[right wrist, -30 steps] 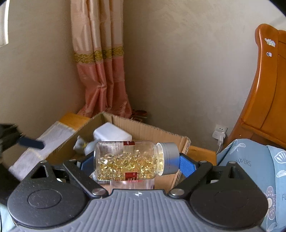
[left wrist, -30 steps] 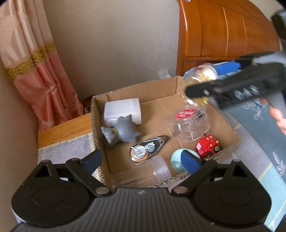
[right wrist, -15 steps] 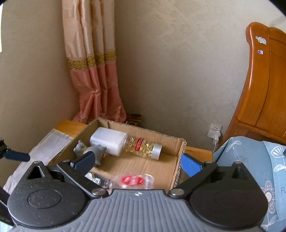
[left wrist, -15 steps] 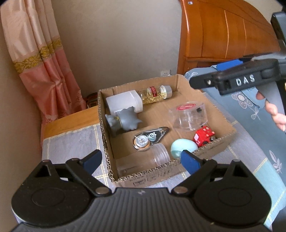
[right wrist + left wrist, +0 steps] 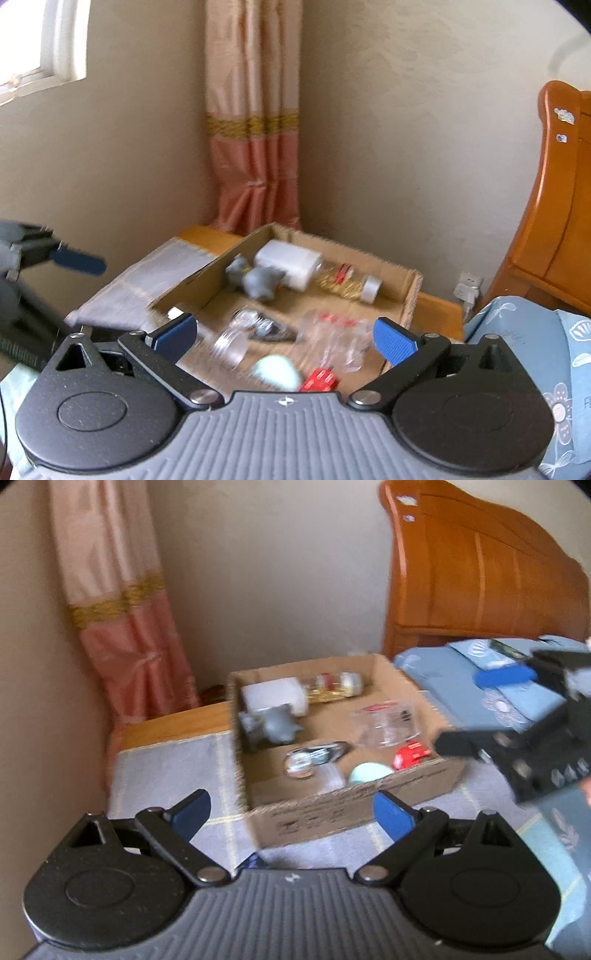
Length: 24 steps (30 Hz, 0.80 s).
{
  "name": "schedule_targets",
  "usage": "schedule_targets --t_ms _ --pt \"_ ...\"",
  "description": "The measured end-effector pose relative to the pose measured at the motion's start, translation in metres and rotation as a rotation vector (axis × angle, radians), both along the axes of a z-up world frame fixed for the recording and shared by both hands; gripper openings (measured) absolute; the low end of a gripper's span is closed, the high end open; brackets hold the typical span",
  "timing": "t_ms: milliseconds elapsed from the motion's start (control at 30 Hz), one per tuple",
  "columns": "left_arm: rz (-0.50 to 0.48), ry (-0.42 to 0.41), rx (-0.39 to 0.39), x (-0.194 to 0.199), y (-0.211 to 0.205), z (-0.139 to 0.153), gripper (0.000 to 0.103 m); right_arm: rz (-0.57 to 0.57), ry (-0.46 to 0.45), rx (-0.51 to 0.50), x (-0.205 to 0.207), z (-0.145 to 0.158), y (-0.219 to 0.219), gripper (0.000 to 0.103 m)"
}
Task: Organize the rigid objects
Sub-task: 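Move the left tool to the black block toy while the right tool approaches the pink keychain bottle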
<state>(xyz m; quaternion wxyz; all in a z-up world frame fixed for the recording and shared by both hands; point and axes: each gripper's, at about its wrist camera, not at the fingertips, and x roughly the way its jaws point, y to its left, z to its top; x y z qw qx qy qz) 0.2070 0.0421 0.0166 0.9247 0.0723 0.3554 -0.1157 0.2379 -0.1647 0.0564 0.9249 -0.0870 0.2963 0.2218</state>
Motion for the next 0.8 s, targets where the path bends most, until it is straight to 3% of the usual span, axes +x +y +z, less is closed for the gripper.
schedule_targets --t_ms 67,233,400,633,800 --pt "0.039 -0.002 0.046 -0.008 0.004 -0.008 0.097 0.029 0.019 0.009 -0.013 -0.012 0.003 0.103" --pt "0.115 0.062 -0.030 -0.023 0.029 -0.031 0.097 0.109 0.076 -0.009 -0.036 -0.053 0.024 0.103" --pt "0.208 0.063 -0.006 -0.039 0.046 -0.053 0.097 0.178 0.102 -0.055 -0.047 -0.087 0.054 0.103" --pt "0.250 0.115 -0.008 -0.052 0.063 -0.081 0.097 0.244 0.095 -0.053 -0.045 -0.105 0.089 0.101" --pt "0.282 0.131 -0.009 -0.057 0.077 -0.092 0.096 0.271 0.095 -0.084 -0.033 -0.117 0.113 0.094"
